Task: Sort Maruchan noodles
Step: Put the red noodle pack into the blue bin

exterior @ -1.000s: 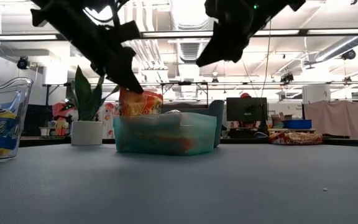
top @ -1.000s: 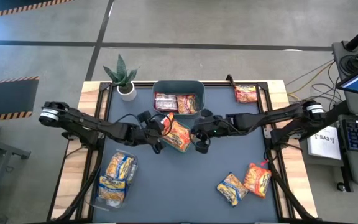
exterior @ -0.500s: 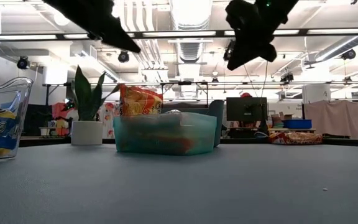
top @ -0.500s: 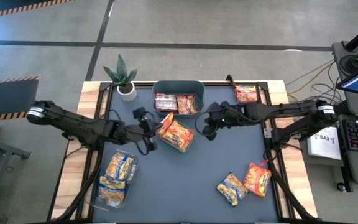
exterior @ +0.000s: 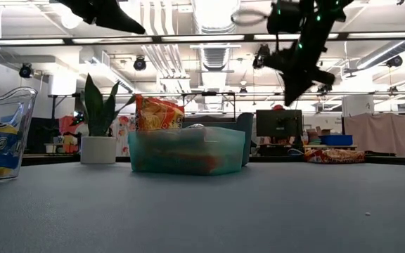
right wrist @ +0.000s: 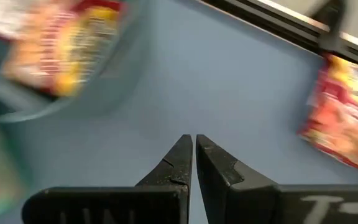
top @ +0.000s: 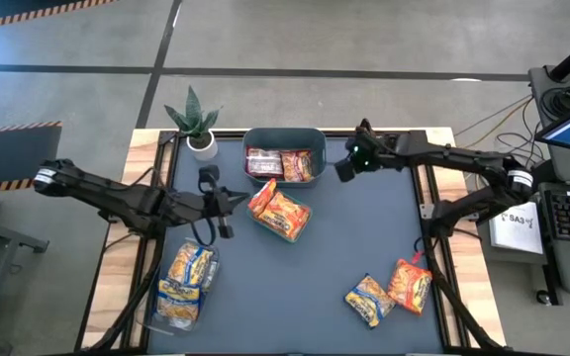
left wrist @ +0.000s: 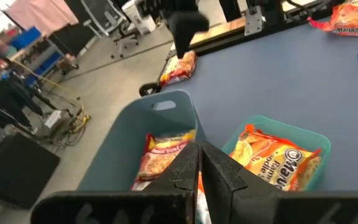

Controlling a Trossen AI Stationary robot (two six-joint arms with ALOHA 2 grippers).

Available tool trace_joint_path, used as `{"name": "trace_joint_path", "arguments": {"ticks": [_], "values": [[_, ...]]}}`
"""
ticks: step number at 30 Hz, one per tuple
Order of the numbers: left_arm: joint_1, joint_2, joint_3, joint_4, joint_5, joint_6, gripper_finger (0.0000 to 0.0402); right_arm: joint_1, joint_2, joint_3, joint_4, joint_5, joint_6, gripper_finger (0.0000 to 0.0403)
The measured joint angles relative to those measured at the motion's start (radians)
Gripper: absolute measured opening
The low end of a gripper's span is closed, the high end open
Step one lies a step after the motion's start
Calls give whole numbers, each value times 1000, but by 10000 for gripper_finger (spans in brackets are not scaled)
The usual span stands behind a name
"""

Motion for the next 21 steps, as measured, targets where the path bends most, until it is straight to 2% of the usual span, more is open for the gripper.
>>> {"name": "trace_joint_path", "arguments": {"ticks": [8, 14, 17, 21], "values": [[0, -95, 0, -122, -5, 36, 0, -225, 40, 0, -39, -1, -66, 13], [-1, -165, -2, -259, -6, -72, 0, -308, 110, 0, -34, -8, -117, 18], [-1, -192, -23, -263, -7, -78, 0, -329, 155, 0, -27, -11, -139, 43], [1, -227, -56, -259, -9, -62, 0, -348, 211, 0, -18, -10, -163, 102]]}}
